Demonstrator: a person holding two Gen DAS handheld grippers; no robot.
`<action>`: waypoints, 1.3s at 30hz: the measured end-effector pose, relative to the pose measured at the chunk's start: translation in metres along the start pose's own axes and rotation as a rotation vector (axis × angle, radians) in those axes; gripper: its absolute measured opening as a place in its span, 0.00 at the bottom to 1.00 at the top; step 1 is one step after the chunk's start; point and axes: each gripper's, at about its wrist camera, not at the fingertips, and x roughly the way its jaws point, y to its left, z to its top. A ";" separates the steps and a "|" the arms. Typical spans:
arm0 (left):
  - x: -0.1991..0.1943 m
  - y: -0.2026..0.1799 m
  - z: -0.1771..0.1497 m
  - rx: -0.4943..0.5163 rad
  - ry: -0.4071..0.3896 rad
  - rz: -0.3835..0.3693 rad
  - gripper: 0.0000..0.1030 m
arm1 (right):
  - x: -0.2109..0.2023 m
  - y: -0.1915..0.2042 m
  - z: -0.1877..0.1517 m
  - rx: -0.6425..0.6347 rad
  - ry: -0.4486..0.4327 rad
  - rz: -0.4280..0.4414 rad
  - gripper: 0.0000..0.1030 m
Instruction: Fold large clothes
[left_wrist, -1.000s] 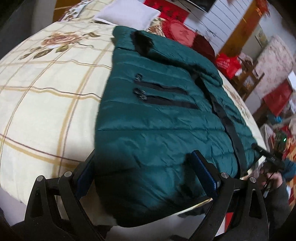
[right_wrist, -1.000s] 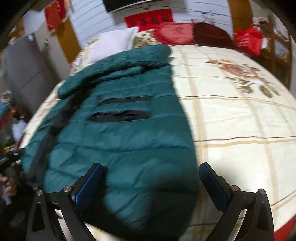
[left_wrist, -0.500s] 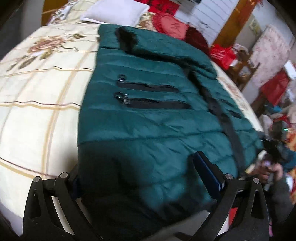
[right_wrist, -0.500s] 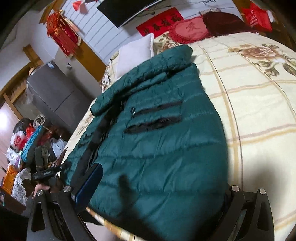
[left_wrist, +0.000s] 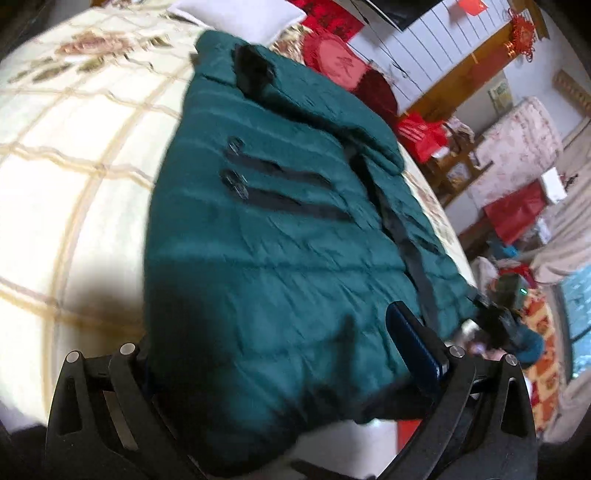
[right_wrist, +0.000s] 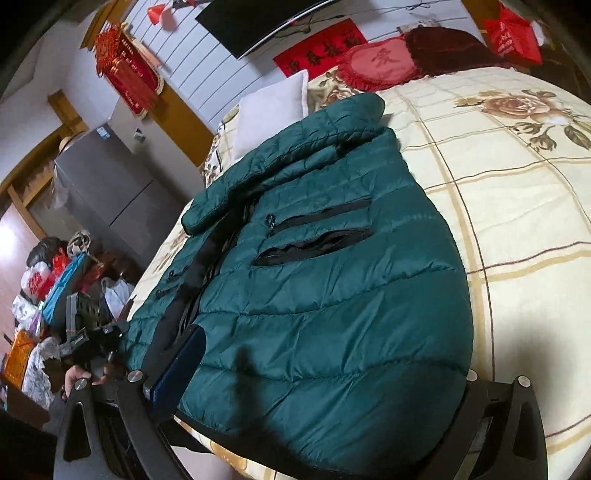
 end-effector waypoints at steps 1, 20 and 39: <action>-0.003 0.000 -0.004 -0.007 0.006 -0.017 0.98 | 0.000 0.001 0.000 -0.009 0.004 -0.003 1.00; -0.012 0.005 -0.005 -0.084 -0.120 0.064 0.93 | -0.013 -0.008 -0.005 0.045 0.010 -0.030 0.43; -0.087 0.000 -0.006 -0.071 -0.232 0.150 0.13 | -0.069 0.047 -0.022 -0.070 -0.080 -0.048 0.14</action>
